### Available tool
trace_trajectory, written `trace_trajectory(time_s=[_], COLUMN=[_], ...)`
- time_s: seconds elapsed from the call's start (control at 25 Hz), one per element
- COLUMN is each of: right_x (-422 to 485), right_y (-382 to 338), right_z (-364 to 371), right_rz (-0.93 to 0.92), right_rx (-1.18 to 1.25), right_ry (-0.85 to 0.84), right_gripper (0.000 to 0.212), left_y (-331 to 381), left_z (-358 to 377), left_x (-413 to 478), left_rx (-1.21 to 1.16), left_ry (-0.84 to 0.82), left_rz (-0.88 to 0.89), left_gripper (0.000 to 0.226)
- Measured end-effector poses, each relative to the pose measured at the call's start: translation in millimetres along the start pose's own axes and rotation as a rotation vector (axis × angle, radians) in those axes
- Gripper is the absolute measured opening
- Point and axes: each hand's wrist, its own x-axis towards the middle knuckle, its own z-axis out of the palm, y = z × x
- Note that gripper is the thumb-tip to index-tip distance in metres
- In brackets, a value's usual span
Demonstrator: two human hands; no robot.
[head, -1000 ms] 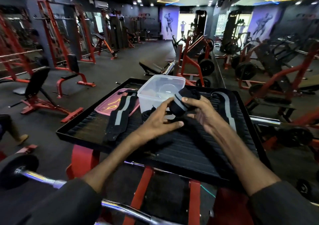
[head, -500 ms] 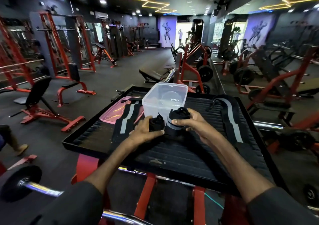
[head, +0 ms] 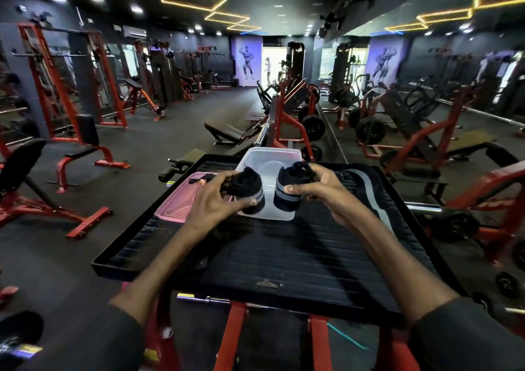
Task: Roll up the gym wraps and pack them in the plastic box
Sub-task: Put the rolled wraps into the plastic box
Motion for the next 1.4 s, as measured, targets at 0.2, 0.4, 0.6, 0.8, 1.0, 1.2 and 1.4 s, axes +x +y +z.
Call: trace_trajectory(time_s=[0.2,0.4,0.6,0.8,1.0,1.2,1.4], right_x=[49,98,130,144,151,151,150], right_y=[-30,-8,14,36,39,30,18], right_z=[10,14,18,25,20,27,27], right_rz=[-0.066,0.063,0.201,0.235,0.297,0.473,0.326], right_rx=[-0.038,-0.383,-0.721,-0.845,-0.767,-1.000,-0.963], right_ry=[0.145,0.135,-0.063,-0.124,-0.164,-0.312,-0.209], right_gripper=[0.042,0.059,0.056,0.042,0.061,0.084,0.076], left_y=[26,-4,-46,-61,-74,-61,-46], left_z=[-26,-7,10,20,19,27,4], left_x=[84,130,155,164,170,176,157], left_rx=[0.159,0.184,0.226,0.215,0.143,0.816,0.366], left_ry=[-0.137,-0.325,-0.538,-0.613,-0.677,-0.895,-0.686], left_rz=[0.016,0.013,-0.088,-0.060,-0.124,-0.084,0.001], left_gripper=[0.069,0.060,0.061,0.054,0.055,0.058,0.054])
